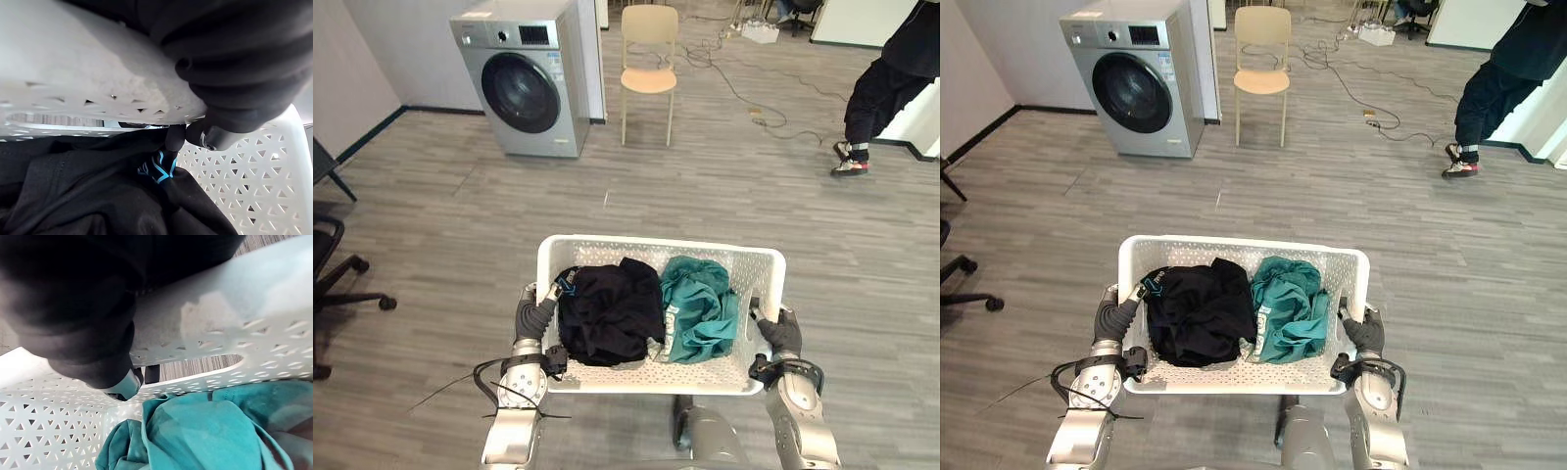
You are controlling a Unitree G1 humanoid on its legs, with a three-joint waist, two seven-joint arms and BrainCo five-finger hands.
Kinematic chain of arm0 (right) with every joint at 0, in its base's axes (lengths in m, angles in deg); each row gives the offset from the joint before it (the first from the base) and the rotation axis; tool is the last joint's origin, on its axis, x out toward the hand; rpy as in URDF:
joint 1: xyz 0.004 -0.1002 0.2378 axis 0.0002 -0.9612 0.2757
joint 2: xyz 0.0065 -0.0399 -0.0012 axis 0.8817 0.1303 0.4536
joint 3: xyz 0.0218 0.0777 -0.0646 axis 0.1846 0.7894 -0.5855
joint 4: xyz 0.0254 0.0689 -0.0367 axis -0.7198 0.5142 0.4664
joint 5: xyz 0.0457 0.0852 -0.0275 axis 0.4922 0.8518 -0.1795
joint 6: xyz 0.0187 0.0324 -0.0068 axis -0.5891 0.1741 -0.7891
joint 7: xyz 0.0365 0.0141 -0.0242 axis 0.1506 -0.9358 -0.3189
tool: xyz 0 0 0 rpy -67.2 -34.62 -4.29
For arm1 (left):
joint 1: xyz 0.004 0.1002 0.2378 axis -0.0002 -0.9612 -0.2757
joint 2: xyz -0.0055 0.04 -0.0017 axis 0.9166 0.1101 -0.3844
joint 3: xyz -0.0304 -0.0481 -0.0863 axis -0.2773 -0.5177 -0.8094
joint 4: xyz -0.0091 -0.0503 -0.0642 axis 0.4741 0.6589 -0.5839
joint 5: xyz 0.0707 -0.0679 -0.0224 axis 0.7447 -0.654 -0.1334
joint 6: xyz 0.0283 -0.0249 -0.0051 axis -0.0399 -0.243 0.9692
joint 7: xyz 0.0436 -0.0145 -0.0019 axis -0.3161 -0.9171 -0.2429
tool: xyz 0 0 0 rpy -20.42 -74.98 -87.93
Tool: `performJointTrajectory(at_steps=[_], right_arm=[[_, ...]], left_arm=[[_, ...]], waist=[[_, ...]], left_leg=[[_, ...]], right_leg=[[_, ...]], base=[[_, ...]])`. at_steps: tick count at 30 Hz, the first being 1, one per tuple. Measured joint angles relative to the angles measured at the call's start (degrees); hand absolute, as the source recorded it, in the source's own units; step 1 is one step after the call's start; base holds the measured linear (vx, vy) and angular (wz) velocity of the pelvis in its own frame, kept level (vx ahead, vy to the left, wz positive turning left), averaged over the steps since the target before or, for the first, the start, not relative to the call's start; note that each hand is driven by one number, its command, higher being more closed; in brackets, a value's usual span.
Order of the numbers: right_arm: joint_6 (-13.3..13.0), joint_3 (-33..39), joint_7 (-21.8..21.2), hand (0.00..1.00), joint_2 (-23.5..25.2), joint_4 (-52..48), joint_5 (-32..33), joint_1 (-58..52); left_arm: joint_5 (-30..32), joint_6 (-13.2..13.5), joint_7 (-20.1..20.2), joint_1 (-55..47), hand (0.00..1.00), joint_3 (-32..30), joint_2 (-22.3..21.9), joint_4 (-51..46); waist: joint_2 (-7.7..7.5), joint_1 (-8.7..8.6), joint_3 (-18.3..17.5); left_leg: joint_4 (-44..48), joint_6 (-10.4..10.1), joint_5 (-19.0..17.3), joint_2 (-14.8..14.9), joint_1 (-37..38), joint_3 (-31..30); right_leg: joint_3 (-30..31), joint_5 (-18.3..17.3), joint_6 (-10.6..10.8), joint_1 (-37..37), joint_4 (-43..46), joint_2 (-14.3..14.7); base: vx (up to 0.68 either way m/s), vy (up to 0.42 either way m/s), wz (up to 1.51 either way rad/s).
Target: Pick up the laundry basket with both hands and put the clothes into the washing machine.
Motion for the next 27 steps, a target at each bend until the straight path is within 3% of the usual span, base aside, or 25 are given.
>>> performJointTrajectory(at_steps=[1, 2, 3, 4, 5, 7, 8, 10, 12, 13, 14, 17, 18, 27], right_arm=[[0.07, 0.07, 0.09, 1.00, -0.22, -0.48, 0.05, -0.02], [0.07, 0.60, 0.37, 1.00, -0.24, -1.36, 0.07, -0.28], [0.07, 0.61, 0.91, 1.00, -0.42, -2.40, 0.07, -0.53], [0.07, 0.60, 1.27, 1.00, -0.45, -3.16, 0.06, -0.89], [0.00, 0.59, 1.67, 1.00, -0.58, -3.80, 0.07, -0.83], [-0.23, 0.65, 2.37, 1.00, -0.58, -4.88, 0.07, -0.69], [-0.38, 0.62, 2.37, 1.00, -0.57, -5.27, 0.06, -0.69], [-0.38, 0.58, 2.36, 1.00, -0.54, -5.35, 0.07, -0.64], [-0.40, 0.62, 2.34, 1.00, -0.78, -5.07, 0.20, -0.45], [-0.76, 0.43, 2.15, 1.00, -1.81, -4.81, 0.43, -0.54], [-0.84, 0.40, 2.12, 1.00, -1.64, -3.83, 0.50, 0.08], [-0.74, 0.91, 2.03, 1.00, 0.48, -3.10, 0.42, -0.85], [-1.75, 1.76, 1.28, 1.00, 3.37, 1.20, 1.65, -4.25], [-2.08, 1.56, 2.50, 1.00, 3.51, 1.67, 0.93, -4.07]], left_arm=[[0.00, -0.01, -0.16, 0.36, 1.00, 0.29, -0.16, 0.04], [0.09, -0.01, -0.31, 1.04, 1.00, 0.53, -0.57, 0.04], [0.14, -0.01, -0.31, 1.19, 1.00, 0.43, -1.13, 0.05], [0.05, 0.02, -0.27, 1.09, 1.00, 0.47, -1.14, 0.09], [-0.42, 0.45, -0.23, 1.20, 1.00, 0.73, -0.97, 0.11], [-0.64, 1.34, -0.62, 1.47, 1.00, 0.86, -0.99, 0.12], [-0.95, 1.52, -0.96, 1.60, 1.00, 0.85, -0.92, 0.13], [-0.98, 1.55, -1.15, 1.58, 1.00, 0.84, -0.97, 0.16], [-1.09, 1.55, -1.15, 1.54, 1.00, 0.84, -1.08, 0.21], [-1.19, 1.75, -1.26, 1.12, 1.00, 0.92, -1.69, 0.17], [-1.49, 2.02, -1.29, 1.12, 1.00, 0.83, -1.28, 0.66], [-1.36, 1.80, -1.30, 1.22, 1.00, 1.04, -0.51, 1.24], [0.46, 1.21, -1.11, 0.16, 1.00, 3.23, 1.13, 0.70], [0.47, 1.21, -1.40, 0.17, 1.00, 2.97, 1.08, 0.53]], waist=[[0.34, -0.16, 0.12], [0.65, -0.46, 0.18], [0.98, -0.38, 0.43], [1.05, 0.22, 0.68], [1.32, 0.63, 0.83], [0.49, 1.01, 1.33], [0.06, 1.48, 1.61], [-0.27, 2.09, 1.83], [-0.16, 2.44, 1.69], [0.93, 2.87, 0.92], [0.93, 3.12, 0.18], [-1.90, 1.15, -0.18], [-5.07, 0.12, -3.52], [-4.95, 0.08, -4.67]], left_leg=[[2.96, 0.29, 1.00, 0.73, -0.81, -0.17], [12.61, 1.34, 4.78, 2.83, -4.64, -0.21], [24.45, 3.54, 13.75, 5.61, -9.14, 0.06], [29.94, 4.48, 20.48, 7.65, -11.15, 0.12], [41.14, 5.39, 20.34, 11.29, -15.57, -0.22], [48.93, 6.30, 16.03, 12.52, -22.31, -0.26], [48.04, 6.26, 13.55, 12.42, -25.34, 0.43], [40.50, 5.09, 10.49, 12.18, -28.69, 0.59], [21.60, 3.96, 10.08, 9.14, -28.29, -0.83], [3.33, 1.50, 14.39, 6.88, -25.87, -3.40], [-1.46, -0.01, 16.15, 5.34, -24.88, -4.47], [-6.16, 1.98, 17.44, 0.98, -22.91, -4.16], [-27.74, 2.97, 29.29, -3.29, -13.64, -2.06], [-28.06, 2.88, 29.28, -2.25, -16.25, -0.49]], right_leg=[[-0.56, -1.54, -0.12, 0.28, 1.14, 0.15], [-1.79, -4.23, -0.62, 1.98, 2.09, 0.83], [-2.42, -5.93, -1.55, 5.49, 1.15, 2.30], [-2.44, -6.53, -1.97, 8.17, -0.50, 3.11], [-2.92, -7.17, -2.28, 12.95, -3.97, 4.58], [-2.88, -7.26, -2.41, 18.49, -7.70, 4.67], [-2.14, -7.24, -2.38, 21.44, -9.83, 4.09], [-1.32, -7.23, -2.37, 24.43, -12.24, 3.13], [-0.28, -7.19, -1.63, 26.06, -13.90, 1.44], [0.35, -7.45, 0.41, 25.62, -14.30, 1.20], [2.44, -9.46, 3.77, 26.17, -14.85, 0.30], [2.10, -8.38, 5.76, 27.03, -16.52, -3.81], [4.28, -7.62, 7.68, 25.50, -18.55, -6.27], [3.77, -6.80, 7.20, 23.47, -20.57, -5.93]], base=[[0.64, -0.148, 0.17], [0.61, -0.210, 0.16], [0.50, -0.176, 0.05], [0.50, -0.139, -0.08], [0.40, -0.084, -0.07], [0.48, -0.062, -0.06], [0.45, -0.026, -0.17], [0.42, 0.067, -0.27], [0.35, 0.161, -0.37], [0.27, 0.225, -0.58], [0.21, 0.188, -0.41], [0.24, 0.171, 0.22], [0.05, 0.040, 0.10], [0.00, -0.001, -0.02]])
